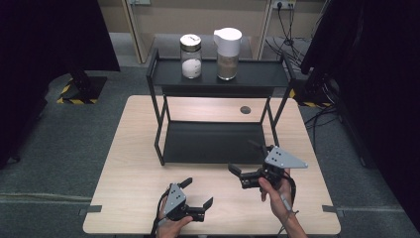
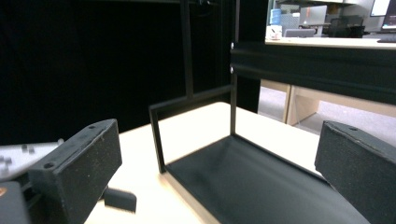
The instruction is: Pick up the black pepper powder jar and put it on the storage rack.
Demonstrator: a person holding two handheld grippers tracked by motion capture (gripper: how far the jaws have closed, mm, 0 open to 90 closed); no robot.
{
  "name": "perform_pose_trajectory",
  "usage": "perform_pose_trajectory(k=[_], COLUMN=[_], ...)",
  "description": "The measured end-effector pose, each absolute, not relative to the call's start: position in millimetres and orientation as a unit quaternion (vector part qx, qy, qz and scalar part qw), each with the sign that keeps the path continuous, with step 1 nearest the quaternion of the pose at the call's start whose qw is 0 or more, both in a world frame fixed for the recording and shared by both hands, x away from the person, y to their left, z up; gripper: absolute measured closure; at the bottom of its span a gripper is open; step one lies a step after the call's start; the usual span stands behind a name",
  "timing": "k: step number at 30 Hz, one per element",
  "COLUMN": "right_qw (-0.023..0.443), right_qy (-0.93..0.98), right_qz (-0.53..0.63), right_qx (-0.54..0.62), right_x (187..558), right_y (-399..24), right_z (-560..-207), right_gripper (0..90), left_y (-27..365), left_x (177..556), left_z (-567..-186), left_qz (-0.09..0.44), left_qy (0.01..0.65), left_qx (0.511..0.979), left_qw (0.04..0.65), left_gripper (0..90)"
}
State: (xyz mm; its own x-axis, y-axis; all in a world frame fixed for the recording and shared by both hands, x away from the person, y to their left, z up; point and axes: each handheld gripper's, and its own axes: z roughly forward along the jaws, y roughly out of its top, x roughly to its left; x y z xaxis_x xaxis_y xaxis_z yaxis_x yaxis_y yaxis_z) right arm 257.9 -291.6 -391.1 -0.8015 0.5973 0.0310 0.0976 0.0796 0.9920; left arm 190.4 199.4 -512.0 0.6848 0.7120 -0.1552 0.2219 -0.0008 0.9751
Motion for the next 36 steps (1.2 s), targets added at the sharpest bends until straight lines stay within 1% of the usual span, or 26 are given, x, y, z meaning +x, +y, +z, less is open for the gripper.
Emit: perform_pose_trajectory(k=[5,21,25,36], right_qw=[0.194,0.167,0.171,0.164], right_qy=[0.706,0.715,0.718,0.727], right_qz=[0.634,0.625,0.62,0.613], right_qx=[0.248,0.264,0.265,0.262], right_x=[250,243,240,234], right_y=[-293,-293,-293,-292], right_z=[-409,-455,-462,-475], right_gripper=[1.0,1.2,1.3,1.5], left_y=[199,201,201,202], left_x=[190,190,190,191], left_z=[-512,-511,-511,-511], left_qz=[0.199,0.203,0.202,0.199], left_qy=[0.343,0.342,0.341,0.345], left_qx=[0.679,0.676,0.675,0.674], left_qw=[0.618,0.621,0.622,0.622], left_gripper=[0.2,0.1,0.1,0.1])
